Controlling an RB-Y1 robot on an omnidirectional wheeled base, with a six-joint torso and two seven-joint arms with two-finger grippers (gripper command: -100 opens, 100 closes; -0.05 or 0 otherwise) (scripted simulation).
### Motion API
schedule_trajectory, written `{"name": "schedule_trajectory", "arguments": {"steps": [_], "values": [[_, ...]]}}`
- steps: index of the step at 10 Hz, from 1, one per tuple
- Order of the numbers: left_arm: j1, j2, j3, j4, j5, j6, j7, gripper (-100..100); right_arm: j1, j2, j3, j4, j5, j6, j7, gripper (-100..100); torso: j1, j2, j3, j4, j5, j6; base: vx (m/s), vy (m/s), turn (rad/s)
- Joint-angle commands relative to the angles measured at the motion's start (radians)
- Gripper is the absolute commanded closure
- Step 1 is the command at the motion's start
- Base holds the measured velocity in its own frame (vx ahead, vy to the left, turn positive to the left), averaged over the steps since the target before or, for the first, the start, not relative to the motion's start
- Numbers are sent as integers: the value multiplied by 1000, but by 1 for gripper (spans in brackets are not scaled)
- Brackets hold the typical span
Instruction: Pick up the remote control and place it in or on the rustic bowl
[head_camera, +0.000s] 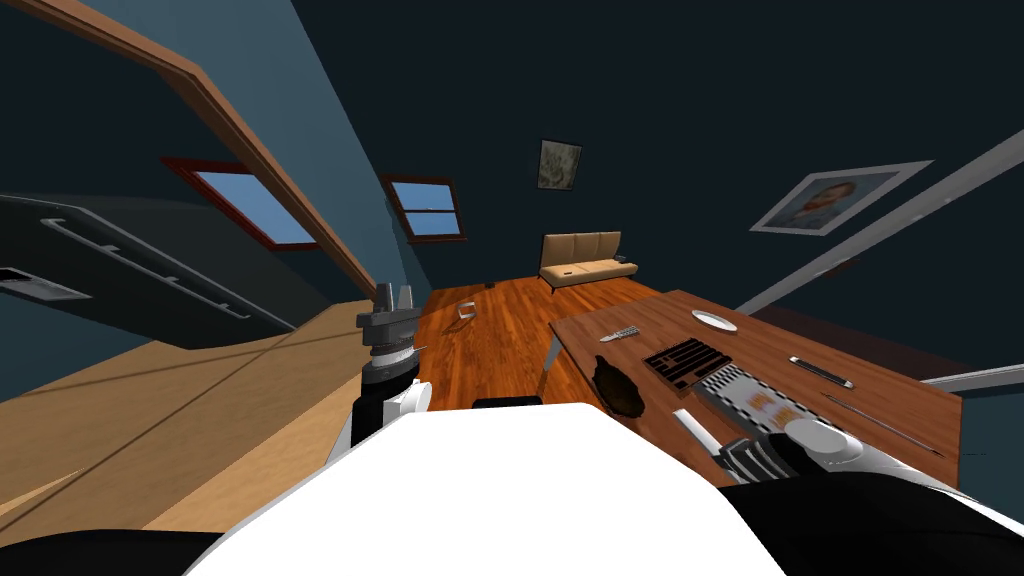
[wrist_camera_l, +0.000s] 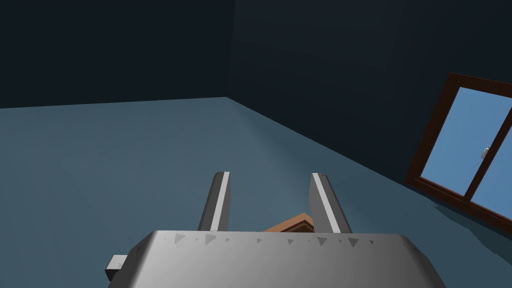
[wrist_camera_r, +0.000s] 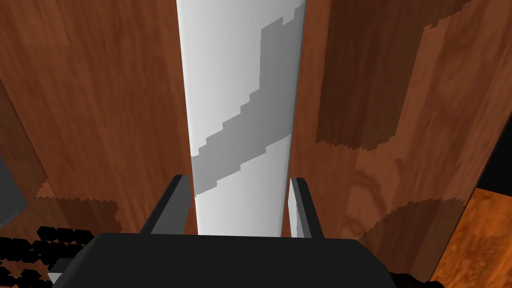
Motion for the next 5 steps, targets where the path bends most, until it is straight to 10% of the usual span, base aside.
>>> {"name": "schedule_trajectory", "arguments": {"steps": [1, 5], "values": [[0, 0, 0, 0, 0, 0, 0, 0, -29, -4, -6, 20, 23, -29, -33, 100, 0, 0, 0, 0, 0, 0, 31, 43, 109], [0, 0, 0, 0, 0, 0, 0, 0, -61, -12, -20, 33, 61, -72, -92, 100, -3, -4, -2, -1, -2, -1, 38, 35, 80]]}}
